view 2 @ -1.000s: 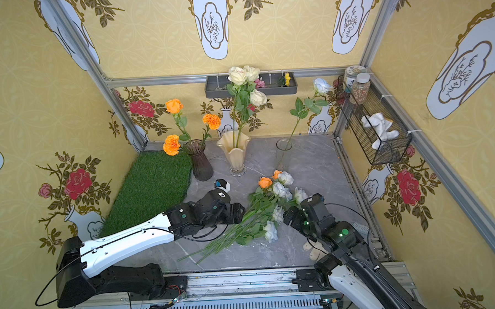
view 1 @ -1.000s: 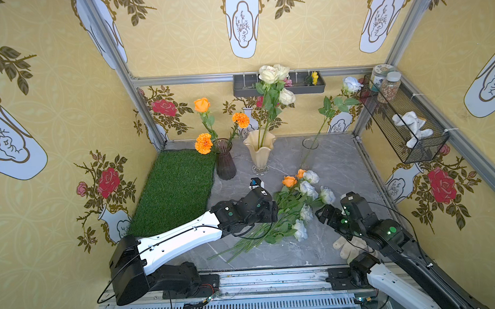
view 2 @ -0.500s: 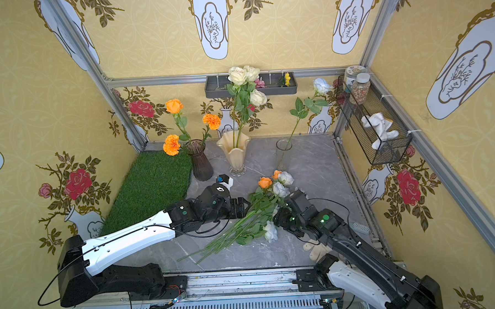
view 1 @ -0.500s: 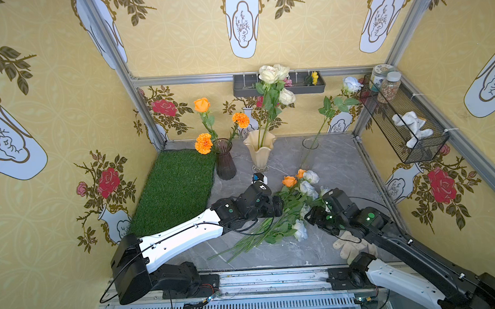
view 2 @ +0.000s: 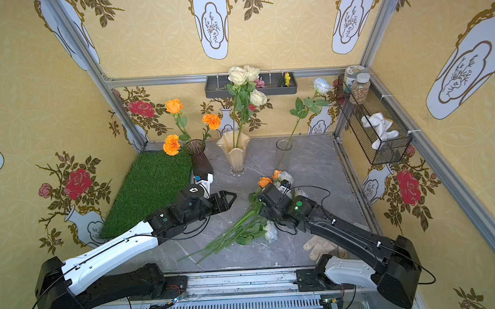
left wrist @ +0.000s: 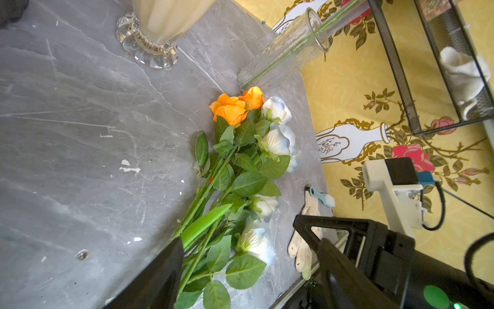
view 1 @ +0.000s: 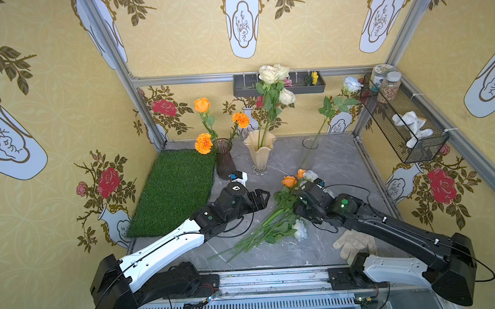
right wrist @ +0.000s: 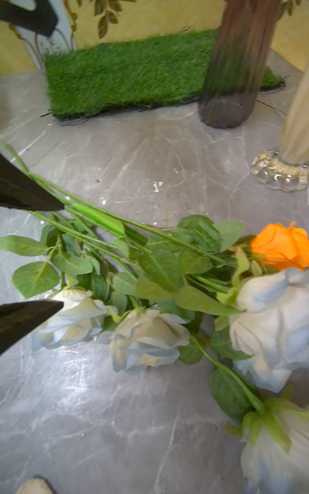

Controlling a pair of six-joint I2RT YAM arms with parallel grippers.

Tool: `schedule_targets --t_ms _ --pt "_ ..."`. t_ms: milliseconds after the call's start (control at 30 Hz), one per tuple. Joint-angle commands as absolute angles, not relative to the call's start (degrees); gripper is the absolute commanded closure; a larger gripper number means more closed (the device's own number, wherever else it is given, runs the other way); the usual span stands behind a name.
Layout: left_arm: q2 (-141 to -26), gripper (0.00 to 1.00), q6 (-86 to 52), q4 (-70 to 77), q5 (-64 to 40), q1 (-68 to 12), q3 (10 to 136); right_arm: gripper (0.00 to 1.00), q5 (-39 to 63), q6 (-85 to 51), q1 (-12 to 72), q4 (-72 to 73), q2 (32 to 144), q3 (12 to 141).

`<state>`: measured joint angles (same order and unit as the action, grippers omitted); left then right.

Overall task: Arrange the flowers in different vases according to their colors
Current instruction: Pick up the flower at the center of the board.

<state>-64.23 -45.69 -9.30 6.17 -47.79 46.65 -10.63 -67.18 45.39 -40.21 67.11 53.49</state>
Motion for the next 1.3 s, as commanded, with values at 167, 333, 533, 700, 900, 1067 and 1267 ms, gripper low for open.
schedule_targets --t_ms 167,333,533,700,900,1067,1267 --pt "-71.98 0.27 -47.37 -4.60 -4.35 -44.78 48.86 0.48 -9.35 -63.57 39.07 -42.89 74.14 59.94" --pt "-71.88 0.27 -46.75 -4.66 -4.56 -44.78 48.50 0.49 -7.83 -63.72 35.94 -41.07 75.00 58.65" --pt "-73.83 0.26 -46.84 -4.21 -5.94 -44.80 49.20 0.50 -6.59 -63.30 34.01 -39.33 76.75 57.11" --pt "-81.98 0.31 -46.49 -11.08 -8.19 -44.82 56.25 0.50 -4.64 -61.73 31.03 -38.34 76.77 56.38" --pt "-83.48 0.32 -46.57 -13.03 -7.76 -44.82 57.69 0.52 -2.85 -61.15 30.23 -34.78 78.92 54.58" --pt "-83.39 0.33 -47.06 -12.13 -7.02 -44.82 57.24 0.53 -2.35 -60.57 30.41 -32.42 82.53 54.66" --pt "-83.77 0.33 -47.00 -12.04 -7.12 -44.82 57.57 0.60 -3.38 -60.86 30.50 -29.75 86.12 54.69"
